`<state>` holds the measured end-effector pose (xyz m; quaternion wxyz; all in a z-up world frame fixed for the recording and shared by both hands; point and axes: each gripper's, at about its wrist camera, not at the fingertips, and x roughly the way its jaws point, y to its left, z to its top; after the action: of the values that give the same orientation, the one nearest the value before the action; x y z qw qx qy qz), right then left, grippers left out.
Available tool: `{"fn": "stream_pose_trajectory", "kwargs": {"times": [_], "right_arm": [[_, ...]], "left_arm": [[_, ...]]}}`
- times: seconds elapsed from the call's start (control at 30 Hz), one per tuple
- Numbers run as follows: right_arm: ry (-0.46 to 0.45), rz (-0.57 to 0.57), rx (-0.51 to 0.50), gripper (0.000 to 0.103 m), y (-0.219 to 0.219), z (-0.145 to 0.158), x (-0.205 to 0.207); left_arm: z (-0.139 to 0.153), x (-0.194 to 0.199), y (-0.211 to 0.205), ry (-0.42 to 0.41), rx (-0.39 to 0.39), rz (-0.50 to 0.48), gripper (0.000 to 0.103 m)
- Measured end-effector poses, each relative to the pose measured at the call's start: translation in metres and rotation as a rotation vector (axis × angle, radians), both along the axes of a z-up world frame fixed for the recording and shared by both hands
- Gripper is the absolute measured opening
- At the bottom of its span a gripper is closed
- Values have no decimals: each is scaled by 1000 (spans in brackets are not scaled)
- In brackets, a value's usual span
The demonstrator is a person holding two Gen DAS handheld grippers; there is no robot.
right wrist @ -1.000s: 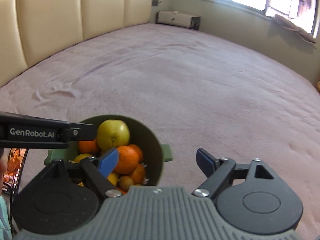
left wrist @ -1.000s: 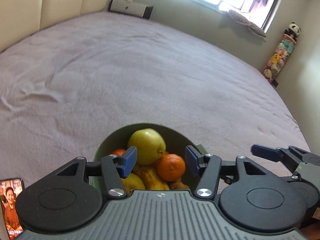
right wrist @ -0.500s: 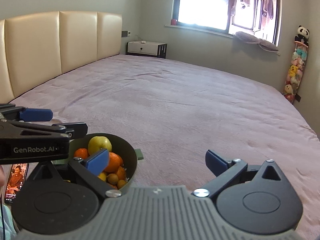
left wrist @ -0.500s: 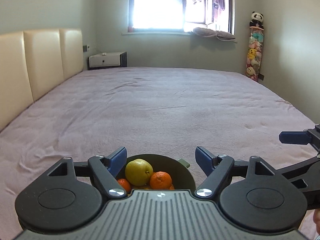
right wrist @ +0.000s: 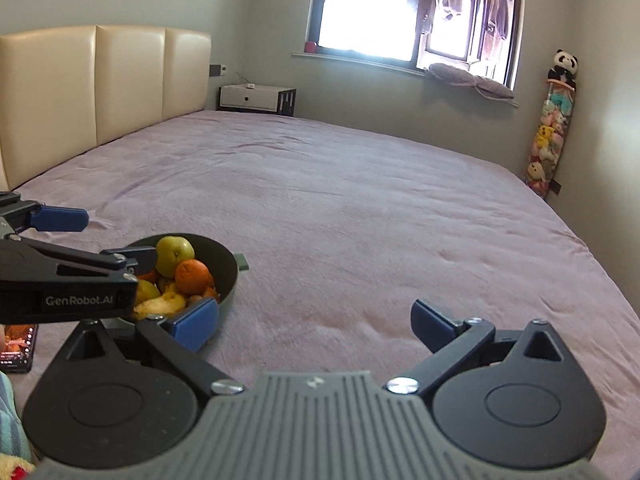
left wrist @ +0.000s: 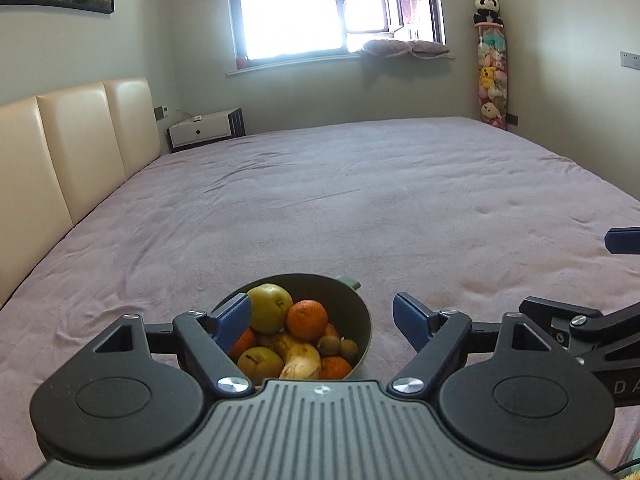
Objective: Organize fruits
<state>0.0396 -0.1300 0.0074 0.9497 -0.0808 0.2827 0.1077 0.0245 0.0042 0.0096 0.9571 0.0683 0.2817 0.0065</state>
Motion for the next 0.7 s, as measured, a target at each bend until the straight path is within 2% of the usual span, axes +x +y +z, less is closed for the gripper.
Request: {"fn": "stream_pose_trajectory", "kwargs": {"times": [0.1,0.2,0.33,0.5,0.7], "right_arm": [[19,-10,14,99,-3,-10,2],[41,-18,18,99,-4,-18,6],[73,-31,11,99,-6,-29,14],[151,-64,27,99,-12,-43,27],[189,-98,33,99,-19,-50,31]], "left_arm": [[-5,3,2,29,-15,25,94],[-17,8,4,101,-39,55,94],[-33,15,3,183,-33,82,94],[-47,20,1,271,-96,78,94],[-53,25,-3,303,-91,87,94]]}}
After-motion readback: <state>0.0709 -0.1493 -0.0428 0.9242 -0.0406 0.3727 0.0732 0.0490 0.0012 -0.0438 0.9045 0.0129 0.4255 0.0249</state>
